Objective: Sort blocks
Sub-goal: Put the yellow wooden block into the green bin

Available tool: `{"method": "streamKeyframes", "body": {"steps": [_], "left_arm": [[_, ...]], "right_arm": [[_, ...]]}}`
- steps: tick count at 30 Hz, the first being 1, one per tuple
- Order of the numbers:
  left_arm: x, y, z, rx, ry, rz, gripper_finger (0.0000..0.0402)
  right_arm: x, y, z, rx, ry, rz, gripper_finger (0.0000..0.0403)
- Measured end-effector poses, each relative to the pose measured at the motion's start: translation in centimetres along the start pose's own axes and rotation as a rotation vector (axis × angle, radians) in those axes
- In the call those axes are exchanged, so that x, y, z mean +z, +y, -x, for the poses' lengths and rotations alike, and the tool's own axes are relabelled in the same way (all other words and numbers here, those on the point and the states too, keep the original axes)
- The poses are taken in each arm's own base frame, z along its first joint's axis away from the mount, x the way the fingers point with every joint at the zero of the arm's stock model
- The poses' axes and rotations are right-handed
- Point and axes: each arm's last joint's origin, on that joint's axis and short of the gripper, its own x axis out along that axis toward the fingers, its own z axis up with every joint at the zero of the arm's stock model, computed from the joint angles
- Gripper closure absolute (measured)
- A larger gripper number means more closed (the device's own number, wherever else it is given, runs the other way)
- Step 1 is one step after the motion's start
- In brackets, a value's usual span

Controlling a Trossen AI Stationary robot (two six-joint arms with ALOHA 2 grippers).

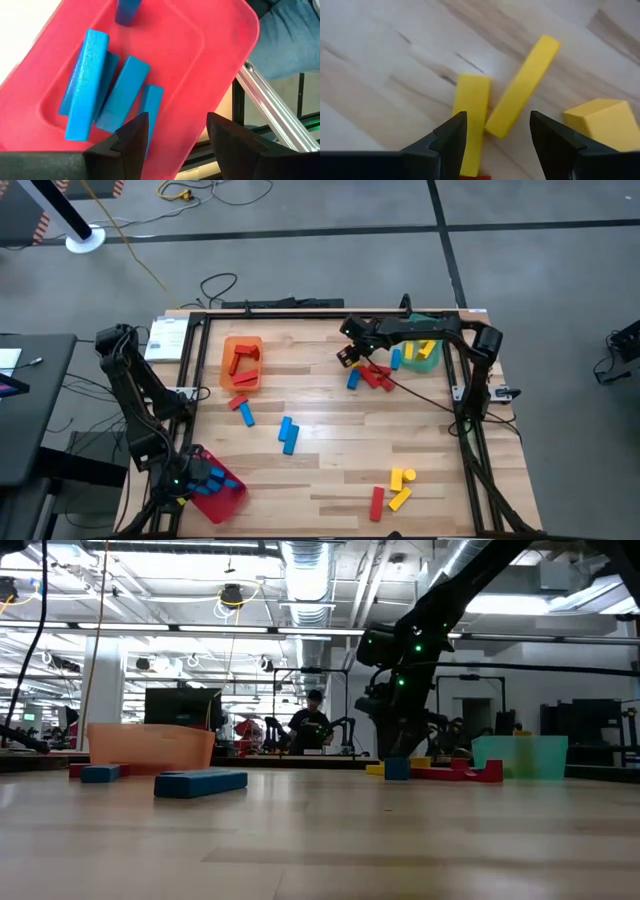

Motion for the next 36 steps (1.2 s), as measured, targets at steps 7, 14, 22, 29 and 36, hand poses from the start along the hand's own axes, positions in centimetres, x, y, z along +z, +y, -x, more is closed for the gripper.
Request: {"method": "streamKeyframes", "body": {"steps": [7, 14, 22, 29, 36], "left_arm": [[0.01, 0.01, 0.0, 0.004, -0.007, 0.003, 0.0207], [0.06, 0.03, 0.0, 0.009, -0.019, 0.003, 0.0207], [0.1, 0.05, 0.0, 0.018, -0.035, -0.022, 0.0207], [0.17, 0.09, 0.01, 0.031, -0.058, -0.049, 0.0207], [0.2, 0.1, 0.01, 0.037, -0.068, -0.049, 0.0207]], "right_arm": [[0.33, -0.75, -0.25, -0.011, 0.001, -0.028, 0.022], [0.39, -0.83, -0.26, -0.011, -0.001, -0.031, 0.0282], [0.52, -0.74, -0.26, -0.005, -0.016, -0.032, 0.0311], [0.49, -0.64, -0.25, -0.003, -0.018, -0.03, 0.0308], [0.3, -0.44, -0.84, -0.012, -0.01, -0.018, 0.0306]]}}
